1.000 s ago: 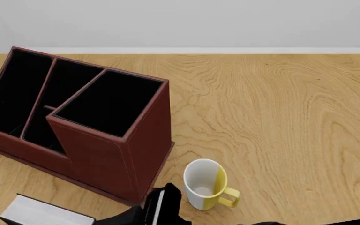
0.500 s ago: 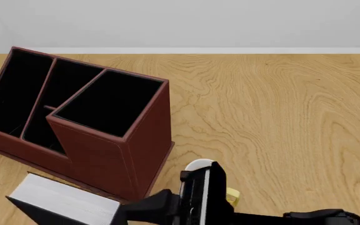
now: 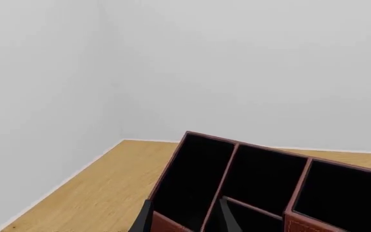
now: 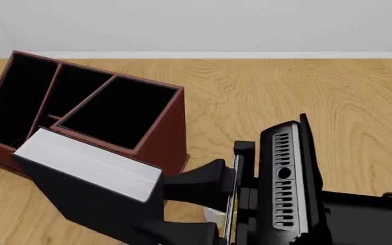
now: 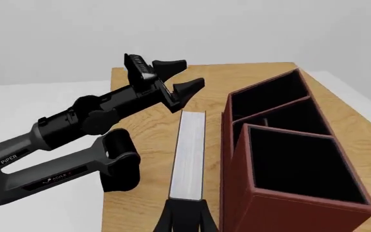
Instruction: Pick up the book and place it in the right compartment of the caddy.
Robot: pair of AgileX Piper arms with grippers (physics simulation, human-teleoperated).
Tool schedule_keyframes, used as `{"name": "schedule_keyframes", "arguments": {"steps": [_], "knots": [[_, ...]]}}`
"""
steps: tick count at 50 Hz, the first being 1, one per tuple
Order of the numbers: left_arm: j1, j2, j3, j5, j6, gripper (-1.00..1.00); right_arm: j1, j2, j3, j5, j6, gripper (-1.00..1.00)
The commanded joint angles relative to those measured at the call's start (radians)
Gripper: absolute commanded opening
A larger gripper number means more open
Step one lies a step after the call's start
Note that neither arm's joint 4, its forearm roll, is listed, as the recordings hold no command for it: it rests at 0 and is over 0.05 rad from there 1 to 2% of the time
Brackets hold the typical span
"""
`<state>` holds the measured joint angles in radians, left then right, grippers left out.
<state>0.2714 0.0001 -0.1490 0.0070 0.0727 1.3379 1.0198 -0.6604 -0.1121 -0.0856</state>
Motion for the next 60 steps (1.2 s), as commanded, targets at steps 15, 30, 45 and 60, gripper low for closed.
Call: {"name": "schedule_keyframes", "arguments": {"steps": [15, 30, 45, 60], "knots": [[0.017, 0.000, 0.030, -0.022, -0.002, 1.00, -0.021, -0.081, -0.172, 0.242, -0.034, -1.00], [0.008, 0.000, 0.027, -0.019, -0.004, 1.00, -0.026, -0.061, -0.296, 0.370, -0.062, -1.00], [0.006, 0.000, 0.023, -0.019, -0.010, 1.00, -0.045, -0.050, -0.406, 0.459, -0.099, -1.00], [-0.023, 0.000, 0.004, 0.010, -0.019, 1.00, -0.054, -0.023, -0.509, 0.514, -0.123, -1.00]]}}
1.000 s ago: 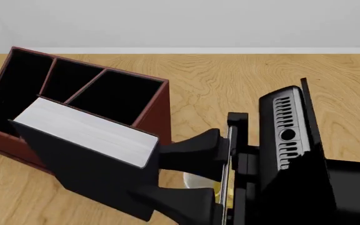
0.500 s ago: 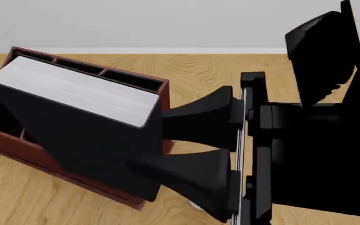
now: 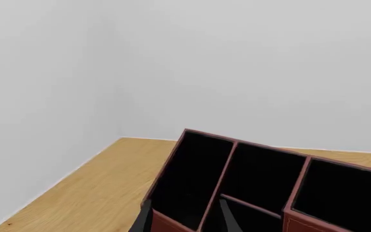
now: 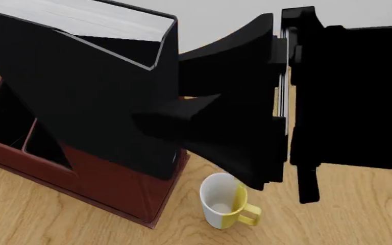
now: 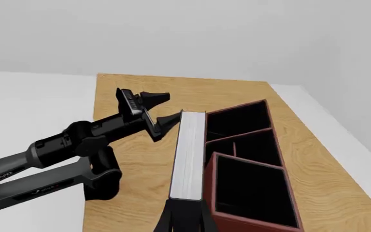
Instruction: Pick up the book and place it in the right compartment of the caddy.
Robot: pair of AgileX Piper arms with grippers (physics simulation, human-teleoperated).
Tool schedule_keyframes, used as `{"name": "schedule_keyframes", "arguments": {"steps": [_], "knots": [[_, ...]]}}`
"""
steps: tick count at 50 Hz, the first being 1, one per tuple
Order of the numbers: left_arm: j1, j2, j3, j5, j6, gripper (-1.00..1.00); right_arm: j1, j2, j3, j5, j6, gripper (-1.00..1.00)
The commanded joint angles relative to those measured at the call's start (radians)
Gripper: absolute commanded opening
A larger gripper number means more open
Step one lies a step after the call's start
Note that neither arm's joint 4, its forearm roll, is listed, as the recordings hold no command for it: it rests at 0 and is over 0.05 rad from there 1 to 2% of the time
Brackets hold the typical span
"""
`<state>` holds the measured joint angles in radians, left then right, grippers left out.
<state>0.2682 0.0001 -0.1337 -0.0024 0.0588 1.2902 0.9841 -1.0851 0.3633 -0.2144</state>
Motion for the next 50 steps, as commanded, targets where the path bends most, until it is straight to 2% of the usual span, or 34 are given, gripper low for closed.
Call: {"name": "schedule_keyframes", "arguments": {"steps": [1, 12, 16, 20, 33, 50], "knots": [[-0.027, 0.000, -0.010, 0.016, -0.003, 1.00, -0.013, 0.013, -0.088, 0.040, -0.002, -1.00], [-0.087, 0.000, -0.034, 0.044, -0.011, 1.00, -0.025, 0.043, -0.150, 0.062, -0.006, -1.00], [-0.124, 0.000, -0.044, 0.044, 0.020, 1.00, -0.035, 0.054, -0.160, 0.059, -0.010, -1.00], [-0.143, 0.000, -0.062, 0.055, 0.021, 1.00, -0.051, 0.058, -0.167, 0.053, 0.006, -1.00], [-0.133, 0.000, -0.068, 0.058, 0.034, 1.00, -0.068, 0.095, -0.193, 0.048, 0.002, -1.00], [-0.133, 0.000, -0.075, 0.055, 0.042, 1.00, -0.088, 0.108, -0.186, 0.043, 0.022, -1.00]]}}
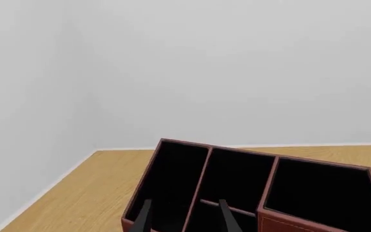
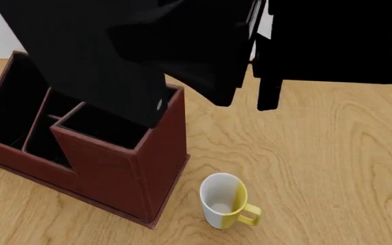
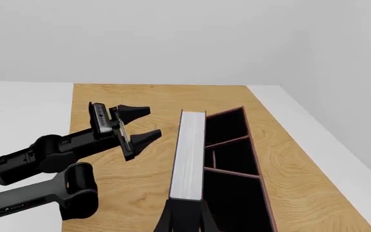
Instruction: Pick up the book and place it in the right compartment of the caddy.
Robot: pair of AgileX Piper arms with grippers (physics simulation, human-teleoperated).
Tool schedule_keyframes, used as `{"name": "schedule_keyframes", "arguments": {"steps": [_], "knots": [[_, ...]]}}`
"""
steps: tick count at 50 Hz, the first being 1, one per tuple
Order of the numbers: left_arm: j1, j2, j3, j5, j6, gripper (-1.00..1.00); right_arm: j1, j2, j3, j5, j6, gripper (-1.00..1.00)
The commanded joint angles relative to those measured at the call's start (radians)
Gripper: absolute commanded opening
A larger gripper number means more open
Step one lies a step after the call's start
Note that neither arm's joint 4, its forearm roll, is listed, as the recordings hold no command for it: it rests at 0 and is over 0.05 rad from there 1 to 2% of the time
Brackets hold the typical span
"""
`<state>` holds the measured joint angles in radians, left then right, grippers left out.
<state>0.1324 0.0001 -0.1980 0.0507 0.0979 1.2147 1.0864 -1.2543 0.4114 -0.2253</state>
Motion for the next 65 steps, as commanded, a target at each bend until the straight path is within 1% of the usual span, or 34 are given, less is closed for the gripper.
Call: {"name": "schedule_keyframes", "arguments": {"steps": [1, 8, 13, 16, 24, 38, 52, 65], "knots": [[0.002, 0.000, -0.009, 0.003, 0.002, 1.00, -0.012, 0.006, -0.017, -0.005, 0.032, -1.00], [0.007, 0.000, -0.003, -0.003, 0.001, 1.00, -0.014, 0.003, -0.014, -0.004, 0.034, -1.00], [0.005, 0.000, -0.011, -0.010, -0.032, 1.00, -0.019, 0.006, -0.016, -0.003, 0.035, -1.00], [0.003, 0.000, -0.013, -0.012, -0.019, 1.00, -0.023, 0.010, -0.019, -0.003, 0.037, -1.00], [-0.010, 0.000, 0.003, -0.023, -0.015, 1.00, -0.033, 0.038, -0.041, 0.000, 0.034, -1.00], [-0.009, 0.000, -0.001, -0.023, -0.013, 1.00, -0.054, 0.078, -0.046, -0.011, 0.045, -1.00], [0.003, 0.000, 0.015, -0.036, -0.019, 1.00, -0.072, 0.126, -0.054, -0.035, 0.052, -1.00], [0.006, 0.000, 0.047, -0.059, -0.013, 1.00, -0.118, 0.166, -0.052, -0.078, 0.063, -1.00]]}}
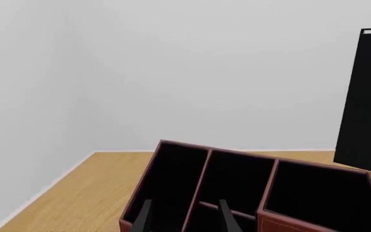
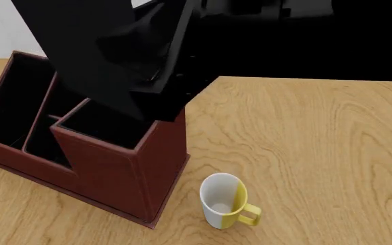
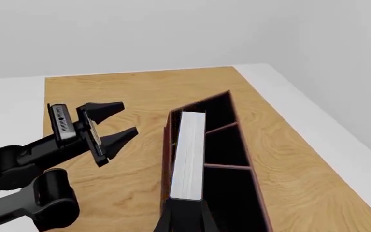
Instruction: Pick up the book and place it in the right compartment of the caddy.
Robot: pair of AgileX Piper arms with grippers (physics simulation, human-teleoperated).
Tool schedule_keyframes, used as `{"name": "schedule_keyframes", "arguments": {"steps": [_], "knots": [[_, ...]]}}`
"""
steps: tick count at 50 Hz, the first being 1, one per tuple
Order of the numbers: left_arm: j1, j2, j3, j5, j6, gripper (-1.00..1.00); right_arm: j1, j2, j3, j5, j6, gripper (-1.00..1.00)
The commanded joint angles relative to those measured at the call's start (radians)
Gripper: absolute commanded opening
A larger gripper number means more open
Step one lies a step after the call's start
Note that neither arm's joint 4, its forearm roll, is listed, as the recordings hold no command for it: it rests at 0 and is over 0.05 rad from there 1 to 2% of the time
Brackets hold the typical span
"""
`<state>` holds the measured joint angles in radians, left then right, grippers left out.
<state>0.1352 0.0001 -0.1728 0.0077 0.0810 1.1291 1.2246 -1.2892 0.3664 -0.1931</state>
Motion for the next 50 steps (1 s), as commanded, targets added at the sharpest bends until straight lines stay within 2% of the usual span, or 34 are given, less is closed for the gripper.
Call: {"name": "schedule_keyframes", "arguments": {"steps": [1, 18, 50], "knots": [[0.003, 0.000, 0.023, -0.015, 0.002, 1.00, -0.037, 0.032, -0.019, -0.036, 0.032, -1.00], [0.008, 0.000, 0.056, -0.035, 0.014, 1.00, -0.073, 0.063, -0.026, -0.076, 0.052, -1.00], [0.037, 0.000, 0.054, -0.027, 0.018, 1.00, -0.106, 0.149, 0.006, -0.194, 0.102, -1.00]]}}
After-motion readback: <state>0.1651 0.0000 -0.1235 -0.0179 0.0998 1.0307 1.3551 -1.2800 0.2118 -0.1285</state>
